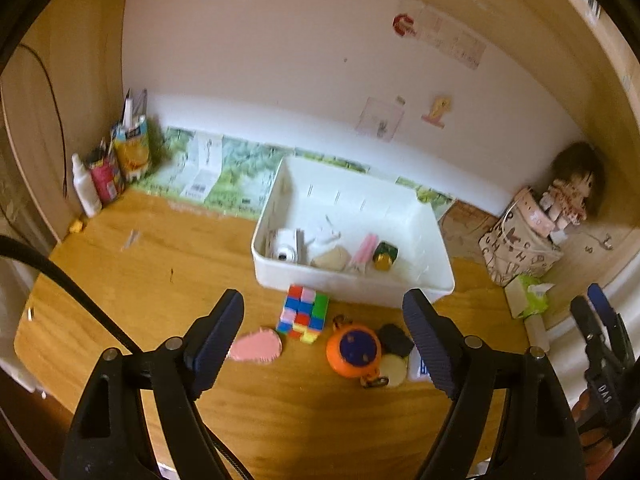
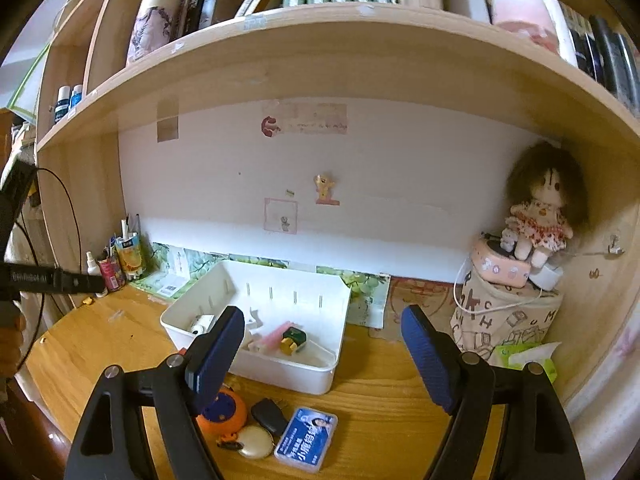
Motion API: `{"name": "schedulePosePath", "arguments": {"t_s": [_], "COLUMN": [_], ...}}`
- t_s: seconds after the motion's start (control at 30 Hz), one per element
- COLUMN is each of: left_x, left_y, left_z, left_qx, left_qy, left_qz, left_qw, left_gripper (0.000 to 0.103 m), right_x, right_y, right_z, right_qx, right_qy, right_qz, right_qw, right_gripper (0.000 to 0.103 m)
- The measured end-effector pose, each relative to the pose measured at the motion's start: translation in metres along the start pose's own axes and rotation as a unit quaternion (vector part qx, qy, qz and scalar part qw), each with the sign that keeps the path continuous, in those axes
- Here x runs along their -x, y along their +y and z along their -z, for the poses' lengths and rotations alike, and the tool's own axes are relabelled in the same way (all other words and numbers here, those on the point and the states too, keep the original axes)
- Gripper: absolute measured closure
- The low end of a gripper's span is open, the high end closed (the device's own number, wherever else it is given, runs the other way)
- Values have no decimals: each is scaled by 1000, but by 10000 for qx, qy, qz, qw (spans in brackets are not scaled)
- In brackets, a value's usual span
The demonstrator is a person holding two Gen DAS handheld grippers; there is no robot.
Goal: Organize rigid objects
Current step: 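Withdraw both tools from the bin back over the table items, then grasp orange-blue reel with left tool while right tool grasps blue toothbrush box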
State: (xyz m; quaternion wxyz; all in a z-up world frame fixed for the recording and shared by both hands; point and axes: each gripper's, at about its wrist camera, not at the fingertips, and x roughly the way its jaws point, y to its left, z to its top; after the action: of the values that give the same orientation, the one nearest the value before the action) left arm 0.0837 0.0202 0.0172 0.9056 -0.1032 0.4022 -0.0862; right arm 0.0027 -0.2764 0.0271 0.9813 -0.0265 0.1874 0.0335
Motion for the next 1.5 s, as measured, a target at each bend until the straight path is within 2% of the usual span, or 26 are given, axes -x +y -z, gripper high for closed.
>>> {"name": "schedulePosePath", "arguments": {"t_s": [0.3,0.6,0.8,0.93,1.13,1.3,1.5], "left_x": [-19,-52,-77,-94,-118,-139,-163], "left_y": [-18,-36,-46,-48,-52,-55,-58], "left_z": [38,67,78,83,85,85,83], "left_qx": [383,663,587,649,728,687,610], "left_qy": [428,926,1132,1302,1582,1786,1938], "left_qz": [-159,-422,-915,-1074,-1122,-1173,-1207], "left_qw": [9982,9926,9876,9835,9783,9745,9717], "left_gripper": [18,17,17,17,17,17,17], "right_x": [-7,-26,-40,-55,-78,-101,-131], "right_y": [-34,-52,-53,-49,-45,-44,-42], "right_z": [22,43,53,57,64,77,94], "right_qx": [-120,-46,-45,10,-5,-352,-705], "right_qy": [288,721,1015,1306,1775,2409,3142], "right_qz": [-290,-648,-1003,-1304,-1605,-1842,-1832], "right_qw": [9991,9953,9898,9828,9709,9523,9288], "right_gripper": [21,21,21,21,21,21,21]}}
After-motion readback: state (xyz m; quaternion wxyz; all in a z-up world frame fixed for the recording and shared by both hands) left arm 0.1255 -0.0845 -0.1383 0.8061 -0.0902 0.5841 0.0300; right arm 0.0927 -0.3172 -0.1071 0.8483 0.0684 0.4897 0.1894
